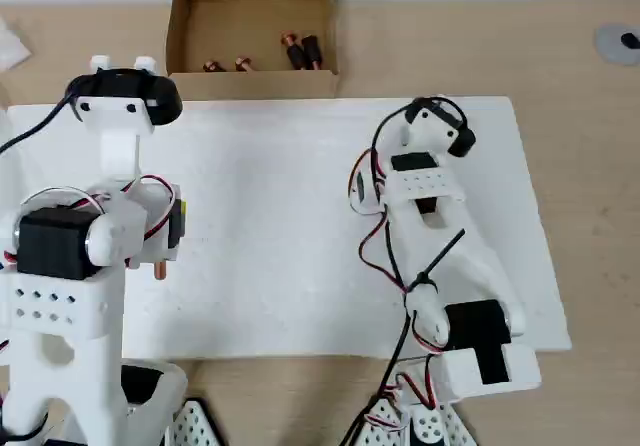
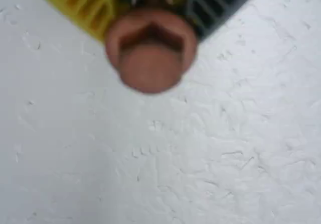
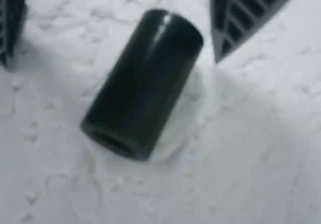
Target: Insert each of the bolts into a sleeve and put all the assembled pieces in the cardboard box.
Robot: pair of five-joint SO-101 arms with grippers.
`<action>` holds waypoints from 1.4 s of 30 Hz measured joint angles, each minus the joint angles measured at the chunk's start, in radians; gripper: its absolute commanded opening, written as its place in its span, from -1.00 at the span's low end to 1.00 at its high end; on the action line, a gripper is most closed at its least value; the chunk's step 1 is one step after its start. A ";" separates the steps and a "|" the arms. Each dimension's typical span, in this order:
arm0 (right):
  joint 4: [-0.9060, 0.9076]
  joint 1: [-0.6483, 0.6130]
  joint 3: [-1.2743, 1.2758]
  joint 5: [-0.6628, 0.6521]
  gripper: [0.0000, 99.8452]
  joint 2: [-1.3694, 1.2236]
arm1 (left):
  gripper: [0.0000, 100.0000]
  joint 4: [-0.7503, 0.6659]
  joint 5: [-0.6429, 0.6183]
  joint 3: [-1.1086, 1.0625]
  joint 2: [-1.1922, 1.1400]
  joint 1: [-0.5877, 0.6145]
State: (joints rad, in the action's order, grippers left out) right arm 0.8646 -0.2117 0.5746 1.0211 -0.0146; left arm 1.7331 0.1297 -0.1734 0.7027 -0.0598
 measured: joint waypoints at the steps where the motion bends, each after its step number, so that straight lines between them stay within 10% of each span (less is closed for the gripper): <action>1: 0.000 0.000 0.000 -0.003 -0.55 0.000 | -0.99 0.000 0.000 0.000 0.000 0.000; 42: 0.043 0.021 0.011 -0.072 -0.98 0.002 | -0.99 -0.003 0.000 -0.049 0.000 0.000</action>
State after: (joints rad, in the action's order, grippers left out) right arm 0.9076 -0.1903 0.5854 0.9490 -0.0130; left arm 1.7300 0.1297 -0.2225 0.7027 -0.0598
